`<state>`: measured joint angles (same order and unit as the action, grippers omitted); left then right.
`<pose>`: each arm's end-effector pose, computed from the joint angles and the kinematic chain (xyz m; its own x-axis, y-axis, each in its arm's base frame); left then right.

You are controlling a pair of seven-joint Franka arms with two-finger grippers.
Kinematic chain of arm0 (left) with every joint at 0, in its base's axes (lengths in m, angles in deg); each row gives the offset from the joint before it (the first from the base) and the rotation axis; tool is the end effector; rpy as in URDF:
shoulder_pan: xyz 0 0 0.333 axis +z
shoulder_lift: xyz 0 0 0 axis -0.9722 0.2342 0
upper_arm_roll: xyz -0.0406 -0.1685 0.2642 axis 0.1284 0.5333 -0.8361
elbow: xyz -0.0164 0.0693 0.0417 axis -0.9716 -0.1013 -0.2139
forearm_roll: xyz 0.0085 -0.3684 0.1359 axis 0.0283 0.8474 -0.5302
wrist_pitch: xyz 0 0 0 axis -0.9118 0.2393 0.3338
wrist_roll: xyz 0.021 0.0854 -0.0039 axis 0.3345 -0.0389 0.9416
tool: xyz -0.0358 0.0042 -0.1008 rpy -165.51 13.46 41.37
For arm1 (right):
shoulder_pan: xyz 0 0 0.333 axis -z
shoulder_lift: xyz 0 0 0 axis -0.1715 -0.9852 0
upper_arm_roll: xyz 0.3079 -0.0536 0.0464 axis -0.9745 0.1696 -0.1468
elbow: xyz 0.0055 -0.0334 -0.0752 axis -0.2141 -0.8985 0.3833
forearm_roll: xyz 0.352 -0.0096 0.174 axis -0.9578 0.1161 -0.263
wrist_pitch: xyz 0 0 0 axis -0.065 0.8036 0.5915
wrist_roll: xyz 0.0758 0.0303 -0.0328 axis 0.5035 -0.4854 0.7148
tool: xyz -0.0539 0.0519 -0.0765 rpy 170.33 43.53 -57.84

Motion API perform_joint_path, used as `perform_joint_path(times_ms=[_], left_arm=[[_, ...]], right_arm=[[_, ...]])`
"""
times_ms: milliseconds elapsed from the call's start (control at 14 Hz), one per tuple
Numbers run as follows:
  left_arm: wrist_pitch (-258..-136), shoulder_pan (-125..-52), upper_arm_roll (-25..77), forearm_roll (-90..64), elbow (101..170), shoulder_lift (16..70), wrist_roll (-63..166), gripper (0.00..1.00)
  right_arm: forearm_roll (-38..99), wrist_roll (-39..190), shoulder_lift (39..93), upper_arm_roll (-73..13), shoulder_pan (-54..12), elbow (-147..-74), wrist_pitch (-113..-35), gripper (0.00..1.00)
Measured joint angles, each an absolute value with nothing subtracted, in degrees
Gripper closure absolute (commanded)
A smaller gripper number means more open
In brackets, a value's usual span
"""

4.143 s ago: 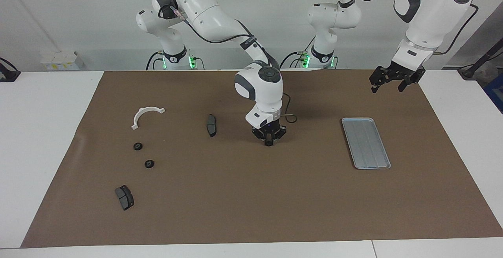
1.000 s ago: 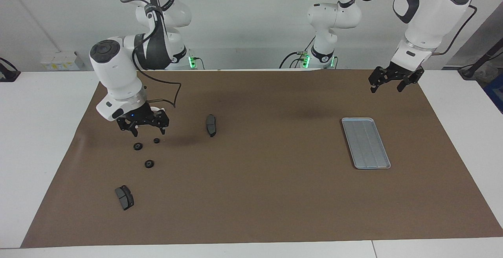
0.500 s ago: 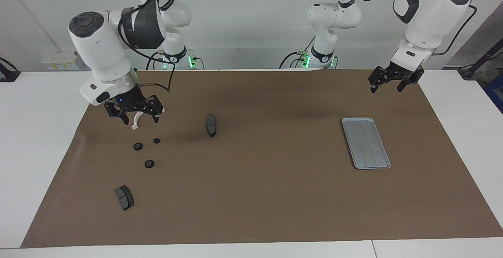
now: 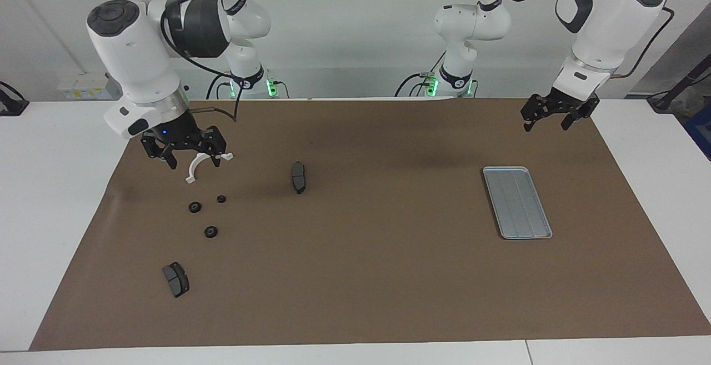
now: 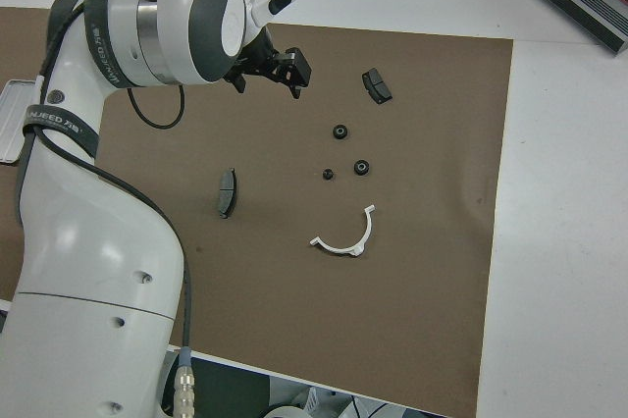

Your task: Place bearing gear from tray to pile

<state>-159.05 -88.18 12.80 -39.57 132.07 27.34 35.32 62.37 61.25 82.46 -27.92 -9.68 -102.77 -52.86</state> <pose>0.5312 -0.0082 0.5621 0.9988 -0.0478 0.0054 -0.0478 -0.9988 -0.0123 0.5561 0.0464 0.5983 0.9991 -0.0259 0.0333 -0.0265 -0.9995 0.0179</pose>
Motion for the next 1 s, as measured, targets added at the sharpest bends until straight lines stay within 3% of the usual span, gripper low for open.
perform_joint_path(times_ms=[1000], left_arm=[[-159.05,-88.18,12.80,-39.57,132.07,27.34,35.32,0.00]], right_arm=[[62.34,61.25,83.38,-27.92,-9.59,-103.69,-48.68,0.00]])
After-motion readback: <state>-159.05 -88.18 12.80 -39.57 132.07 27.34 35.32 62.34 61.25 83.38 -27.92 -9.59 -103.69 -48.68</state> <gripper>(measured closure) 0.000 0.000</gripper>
